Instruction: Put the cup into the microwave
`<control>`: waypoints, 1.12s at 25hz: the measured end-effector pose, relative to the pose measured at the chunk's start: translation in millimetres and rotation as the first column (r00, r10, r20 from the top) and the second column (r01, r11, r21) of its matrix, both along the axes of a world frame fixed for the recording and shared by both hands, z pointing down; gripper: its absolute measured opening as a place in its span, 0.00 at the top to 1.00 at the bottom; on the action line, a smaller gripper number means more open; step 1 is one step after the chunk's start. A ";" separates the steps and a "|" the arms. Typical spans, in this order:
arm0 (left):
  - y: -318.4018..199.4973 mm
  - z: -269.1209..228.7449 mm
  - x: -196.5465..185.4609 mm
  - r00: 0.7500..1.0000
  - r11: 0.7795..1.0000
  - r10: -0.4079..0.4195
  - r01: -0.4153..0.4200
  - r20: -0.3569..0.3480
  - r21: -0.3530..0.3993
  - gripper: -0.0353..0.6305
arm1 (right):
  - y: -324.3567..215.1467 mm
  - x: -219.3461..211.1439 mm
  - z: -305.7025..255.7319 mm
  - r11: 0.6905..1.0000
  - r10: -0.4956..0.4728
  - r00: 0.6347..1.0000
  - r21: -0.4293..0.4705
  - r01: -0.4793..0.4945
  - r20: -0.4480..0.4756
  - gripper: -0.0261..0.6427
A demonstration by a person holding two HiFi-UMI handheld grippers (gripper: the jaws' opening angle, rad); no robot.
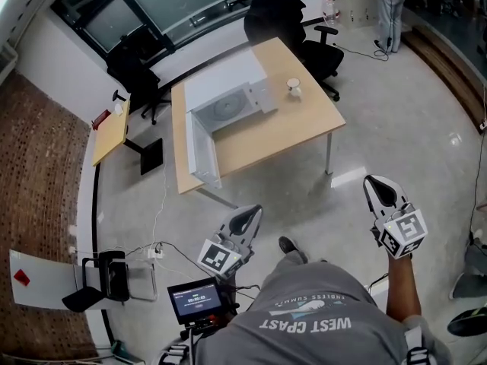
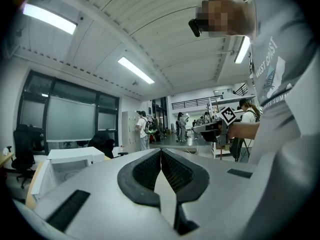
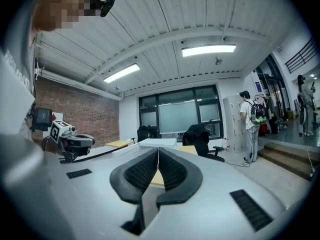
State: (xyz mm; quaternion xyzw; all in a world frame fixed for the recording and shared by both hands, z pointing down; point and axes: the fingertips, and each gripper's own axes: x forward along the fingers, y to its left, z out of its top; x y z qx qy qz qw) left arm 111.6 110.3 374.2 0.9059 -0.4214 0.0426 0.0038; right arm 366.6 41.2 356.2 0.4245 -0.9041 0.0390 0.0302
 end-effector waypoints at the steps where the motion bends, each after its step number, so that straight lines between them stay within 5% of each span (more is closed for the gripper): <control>1: -7.8 3.3 -2.2 1.000 1.000 0.001 -0.001 0.000 -0.007 0.91 | -7.9 -1.9 1.1 1.000 0.002 1.000 -0.002 -0.002 -0.003 0.93; 10: -105.8 0.7 -35.0 0.998 0.999 0.040 -0.039 -0.039 0.023 0.91 | -94.8 -35.2 -2.7 0.999 0.042 0.999 0.007 -0.042 -0.029 0.93; 28: -255.5 8.1 -163.4 0.996 0.997 0.069 -0.068 -0.059 0.030 0.91 | -275.9 -172.8 5.8 0.998 0.057 0.995 -0.012 -0.058 -0.078 0.93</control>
